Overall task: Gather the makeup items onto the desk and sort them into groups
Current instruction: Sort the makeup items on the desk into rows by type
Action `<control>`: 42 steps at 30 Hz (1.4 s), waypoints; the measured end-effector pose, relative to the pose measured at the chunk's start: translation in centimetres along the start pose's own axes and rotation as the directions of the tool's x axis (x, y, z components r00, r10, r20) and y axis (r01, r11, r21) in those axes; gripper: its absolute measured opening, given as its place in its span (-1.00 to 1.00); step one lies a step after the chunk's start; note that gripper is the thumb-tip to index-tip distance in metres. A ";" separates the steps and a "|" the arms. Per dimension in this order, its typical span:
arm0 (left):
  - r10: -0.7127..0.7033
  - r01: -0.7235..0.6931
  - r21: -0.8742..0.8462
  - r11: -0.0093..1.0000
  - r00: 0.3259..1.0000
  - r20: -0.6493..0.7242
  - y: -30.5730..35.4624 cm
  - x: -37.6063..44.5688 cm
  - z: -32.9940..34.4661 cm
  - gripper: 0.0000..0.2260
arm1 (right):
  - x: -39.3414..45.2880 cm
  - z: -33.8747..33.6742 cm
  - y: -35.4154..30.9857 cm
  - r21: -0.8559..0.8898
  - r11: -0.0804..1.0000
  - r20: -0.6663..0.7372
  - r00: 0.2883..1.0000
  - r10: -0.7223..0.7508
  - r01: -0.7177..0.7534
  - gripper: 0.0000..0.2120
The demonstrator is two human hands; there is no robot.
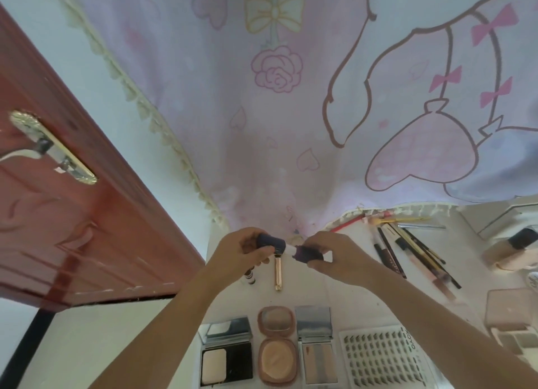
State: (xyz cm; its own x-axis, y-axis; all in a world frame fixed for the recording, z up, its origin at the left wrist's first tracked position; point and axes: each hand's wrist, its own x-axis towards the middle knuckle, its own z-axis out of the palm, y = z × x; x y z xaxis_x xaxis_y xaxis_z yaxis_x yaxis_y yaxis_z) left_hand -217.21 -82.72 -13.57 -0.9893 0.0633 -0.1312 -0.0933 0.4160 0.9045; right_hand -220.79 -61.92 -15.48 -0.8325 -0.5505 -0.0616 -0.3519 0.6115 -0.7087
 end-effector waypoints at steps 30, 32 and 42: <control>-0.178 -0.224 0.833 0.507 0.918 0.355 -7.1 10.2 -2.7 -0.76 | 12.0 13.9 4.3 -0.095 0.959 0.024 0.963 0.270 -0.267 -0.80; -0.189 -0.232 0.834 0.500 0.911 0.367 -7.4 10.2 -2.7 -0.77 | 11.9 14.3 4.5 -0.106 0.955 0.016 0.960 0.279 -0.276 -0.78; -0.160 -0.303 0.862 0.407 0.905 0.394 -8.1 10.3 -2.0 -0.78 | 11.4 13.8 4.2 -0.094 0.961 0.023 0.964 0.264 -0.261 -0.83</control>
State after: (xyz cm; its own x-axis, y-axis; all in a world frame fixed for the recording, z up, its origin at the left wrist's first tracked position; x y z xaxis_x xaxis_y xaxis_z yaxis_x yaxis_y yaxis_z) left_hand -226.90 -87.23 -21.40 -0.8365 0.3479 -0.4234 0.3583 0.9318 0.0578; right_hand -225.82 -73.45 -28.86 -0.8857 -0.3828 -0.2628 -0.1614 0.7845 -0.5987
